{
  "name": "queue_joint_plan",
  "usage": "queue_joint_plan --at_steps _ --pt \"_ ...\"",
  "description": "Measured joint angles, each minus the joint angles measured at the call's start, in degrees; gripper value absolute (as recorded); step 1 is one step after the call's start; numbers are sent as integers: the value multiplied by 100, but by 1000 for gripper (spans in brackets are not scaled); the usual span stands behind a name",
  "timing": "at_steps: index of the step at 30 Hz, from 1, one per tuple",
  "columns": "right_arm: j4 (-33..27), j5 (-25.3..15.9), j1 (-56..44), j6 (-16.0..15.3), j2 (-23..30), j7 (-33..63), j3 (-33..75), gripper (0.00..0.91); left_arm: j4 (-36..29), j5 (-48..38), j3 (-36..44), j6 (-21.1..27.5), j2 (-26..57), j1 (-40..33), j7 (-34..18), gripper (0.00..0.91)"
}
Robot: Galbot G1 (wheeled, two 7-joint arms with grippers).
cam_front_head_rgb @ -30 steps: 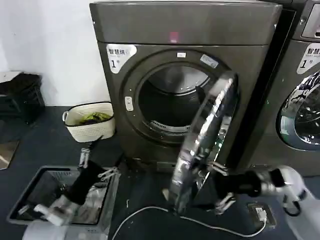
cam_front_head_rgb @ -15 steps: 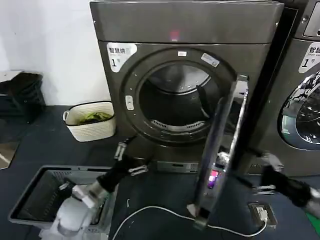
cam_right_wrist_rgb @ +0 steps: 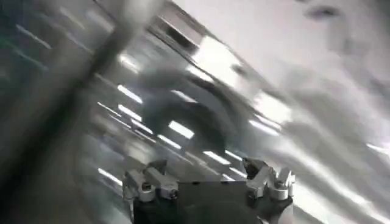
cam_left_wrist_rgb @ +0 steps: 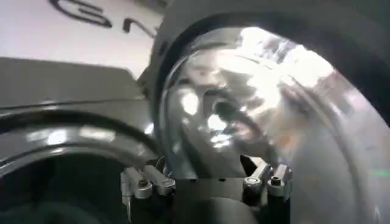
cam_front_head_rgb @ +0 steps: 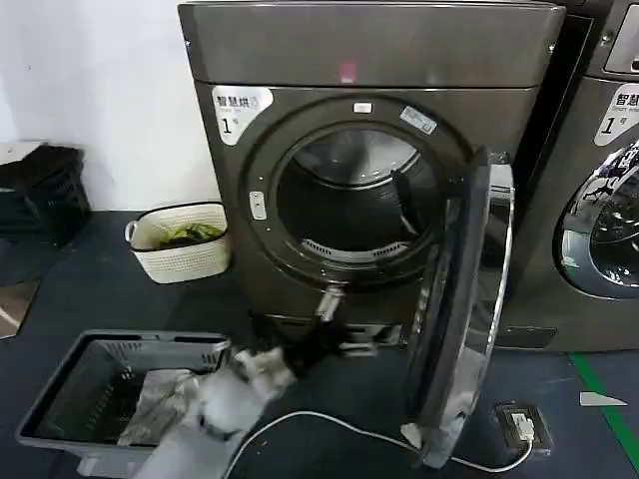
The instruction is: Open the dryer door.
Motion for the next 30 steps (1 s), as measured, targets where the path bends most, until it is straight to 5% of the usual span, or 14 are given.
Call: queue_joint_plan --at_steps 3,8,19,30 --pt "-200 -333 123 -324 176 557 548 907 250 -35 377 12 -226 -368 -14 907" --pt "-585 -608 281 -400 428 873 1258 907 567 -93 890 5 -530 -784 -3 907" --pt "-1496 -818 73 219 276 1192 2044 907 1238 -97 1770 -55 -1190 -1400 -8 907" --pt "-2059 -714 -57 346 143 1249 2317 907 2228 25 2088 96 -2097 -1848 -22 907"
